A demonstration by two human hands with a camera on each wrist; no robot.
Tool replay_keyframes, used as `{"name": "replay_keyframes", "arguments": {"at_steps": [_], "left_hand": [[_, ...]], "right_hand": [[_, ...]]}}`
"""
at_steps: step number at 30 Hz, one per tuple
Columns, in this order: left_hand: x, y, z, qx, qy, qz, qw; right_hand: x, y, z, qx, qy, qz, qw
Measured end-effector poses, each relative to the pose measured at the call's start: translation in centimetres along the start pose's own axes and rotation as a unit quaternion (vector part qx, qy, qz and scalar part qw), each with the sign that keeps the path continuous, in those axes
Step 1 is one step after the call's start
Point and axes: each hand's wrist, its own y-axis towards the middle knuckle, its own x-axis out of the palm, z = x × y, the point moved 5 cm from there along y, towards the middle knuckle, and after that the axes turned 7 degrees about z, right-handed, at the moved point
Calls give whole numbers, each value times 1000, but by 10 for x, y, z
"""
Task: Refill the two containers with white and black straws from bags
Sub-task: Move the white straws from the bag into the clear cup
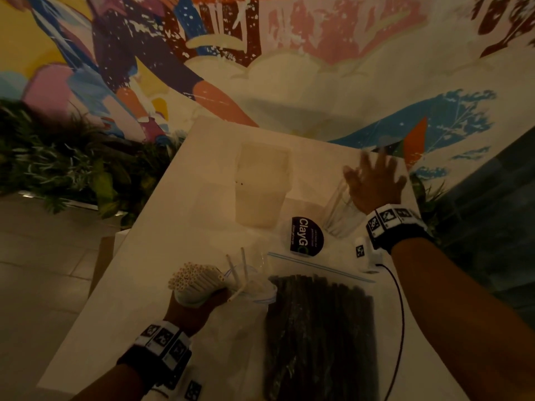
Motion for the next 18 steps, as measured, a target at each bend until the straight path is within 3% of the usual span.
{"name": "replay_keyframes", "arguments": {"at_steps": [2, 4, 6, 8, 13, 18], "left_hand": [[1, 2, 1, 11, -1, 6, 1000], [2, 2, 3, 28, 5, 4, 1000], [1, 1, -1, 20, -3, 2, 1000], [1, 3, -7, 8, -6, -5, 1000], [-3, 5, -15, -1, -4, -8, 1000], [-3, 5, -16, -26, -16, -8, 1000]], "right_hand": [[17, 0, 3, 1, -50, -83, 995], [14, 2, 2, 18, -31, -78, 996], [-2, 4, -4, 37, 23, 4, 999], [-12, 6, -8, 12, 54, 104, 993], [10, 6, -9, -20, -24, 7, 999], [16, 9, -5, 36, -23, -19, 999]]}}
